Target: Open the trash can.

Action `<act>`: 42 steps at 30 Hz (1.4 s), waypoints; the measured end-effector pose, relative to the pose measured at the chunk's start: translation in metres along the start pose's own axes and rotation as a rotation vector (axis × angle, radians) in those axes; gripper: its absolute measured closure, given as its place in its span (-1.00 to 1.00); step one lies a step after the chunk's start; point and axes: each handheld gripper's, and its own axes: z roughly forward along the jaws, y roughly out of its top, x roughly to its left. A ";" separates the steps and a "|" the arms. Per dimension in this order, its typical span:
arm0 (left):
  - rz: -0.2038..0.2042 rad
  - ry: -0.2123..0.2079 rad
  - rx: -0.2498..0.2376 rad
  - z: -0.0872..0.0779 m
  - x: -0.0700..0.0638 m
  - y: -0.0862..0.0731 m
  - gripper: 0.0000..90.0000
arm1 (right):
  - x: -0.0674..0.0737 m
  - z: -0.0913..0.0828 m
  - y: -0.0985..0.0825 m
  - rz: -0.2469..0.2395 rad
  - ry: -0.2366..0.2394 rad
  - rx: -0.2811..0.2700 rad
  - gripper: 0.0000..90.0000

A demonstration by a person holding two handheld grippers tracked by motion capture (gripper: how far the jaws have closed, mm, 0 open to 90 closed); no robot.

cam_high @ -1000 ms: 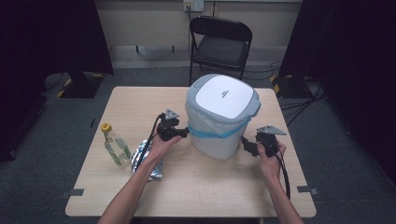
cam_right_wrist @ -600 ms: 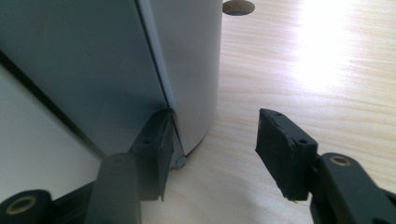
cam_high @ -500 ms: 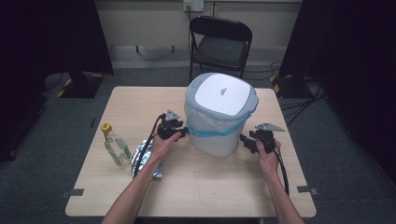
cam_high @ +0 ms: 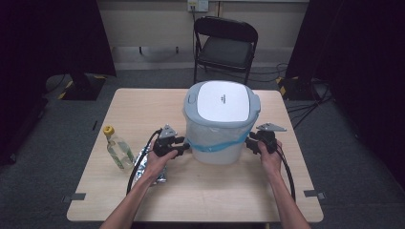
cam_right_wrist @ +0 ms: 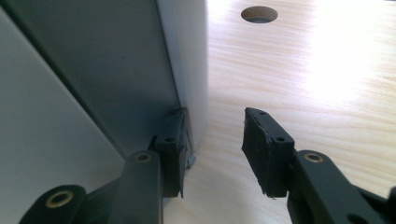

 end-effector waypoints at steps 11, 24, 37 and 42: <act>-0.035 0.069 -0.002 -0.005 0.005 0.002 -0.17 | 0.006 -0.016 -0.002 -0.013 -0.058 0.005 -0.41; -0.011 -0.004 0.011 -0.001 -0.004 -0.003 0.13 | 0.035 -0.052 -0.030 -0.017 -0.020 0.034 -0.42; -0.016 -0.074 0.010 0.005 -0.020 -0.003 0.16 | 0.027 -0.026 -0.013 0.009 -0.139 -0.013 0.06; 0.000 -0.115 0.026 0.008 -0.030 -0.001 0.09 | 0.020 -0.004 -0.002 0.040 -0.129 -0.028 0.11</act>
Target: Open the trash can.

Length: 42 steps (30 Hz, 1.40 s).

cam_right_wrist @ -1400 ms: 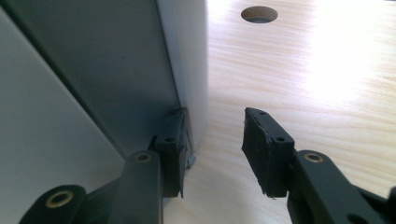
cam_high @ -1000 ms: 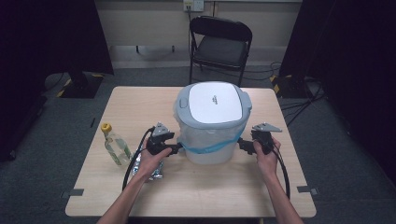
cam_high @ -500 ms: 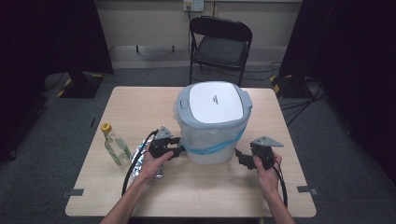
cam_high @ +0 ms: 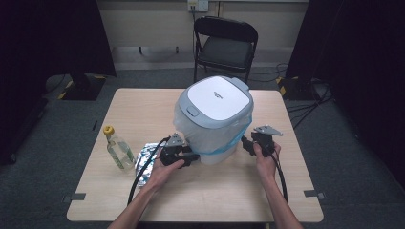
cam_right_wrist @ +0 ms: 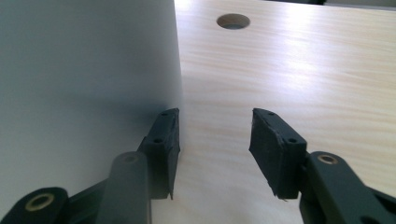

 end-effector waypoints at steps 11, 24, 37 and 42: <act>-0.067 0.151 0.040 -0.033 0.027 -0.005 -0.14 | 0.001 -0.013 -0.003 -0.040 0.042 0.027 -0.41; -0.108 0.214 0.109 -0.010 0.054 -0.008 -0.20 | 0.012 -0.010 -0.016 -0.045 0.067 0.049 -0.43; -0.062 0.123 0.119 -0.004 0.025 -0.003 0.31 | 0.007 -0.003 -0.008 -0.048 0.084 0.050 -0.17; -0.034 0.101 0.116 -0.002 0.004 -0.002 0.21 | 0.002 0.005 -0.004 -0.010 0.066 0.033 -0.11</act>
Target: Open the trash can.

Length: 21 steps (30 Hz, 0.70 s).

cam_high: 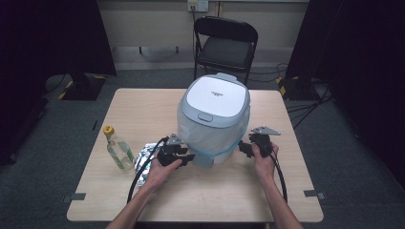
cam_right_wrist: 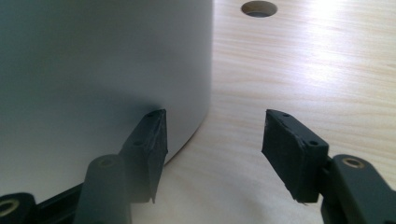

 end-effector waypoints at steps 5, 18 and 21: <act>-0.008 -0.069 -0.034 -0.004 -0.007 -0.001 0.09 | -0.008 0.005 0.000 0.042 0.017 -0.011 -0.17; -0.179 0.104 -0.086 -0.019 0.045 0.017 -0.10 | -0.015 -0.008 0.006 -0.001 -0.029 0.005 -0.40; -0.218 0.172 -0.107 -0.018 0.057 0.026 -0.06 | -0.019 -0.010 0.015 0.010 -0.029 -0.018 -0.40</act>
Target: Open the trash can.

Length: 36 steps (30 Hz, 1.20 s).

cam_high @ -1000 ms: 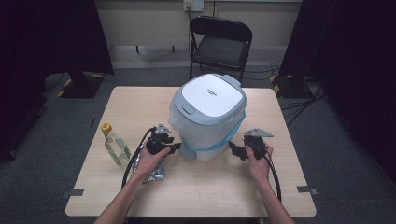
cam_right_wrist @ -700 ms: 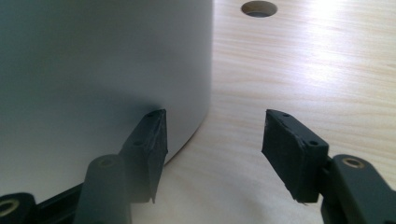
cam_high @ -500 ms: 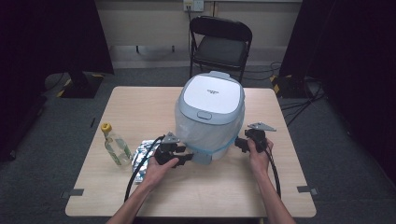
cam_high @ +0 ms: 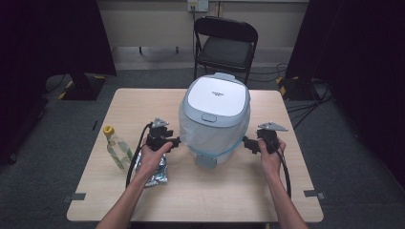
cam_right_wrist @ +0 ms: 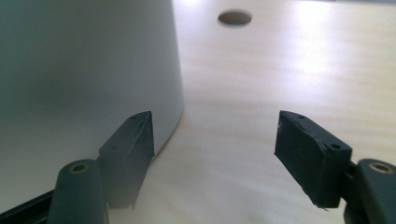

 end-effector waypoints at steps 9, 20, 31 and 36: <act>-0.012 -0.028 -0.020 0.022 0.012 0.017 -0.07 | 0.000 0.007 0.028 0.008 0.019 -0.021 -0.37; 0.016 -0.118 -0.042 0.013 -0.007 0.010 0.25 | 0.000 0.016 0.037 0.038 0.030 -0.030 -0.02; 0.015 -0.113 -0.022 0.004 -0.003 0.010 0.23 | -0.001 0.037 0.050 0.038 0.040 -0.048 -0.03; 0.009 -0.036 -0.021 0.016 0.005 0.021 0.11 | -0.003 0.038 0.049 0.041 0.041 -0.050 -0.13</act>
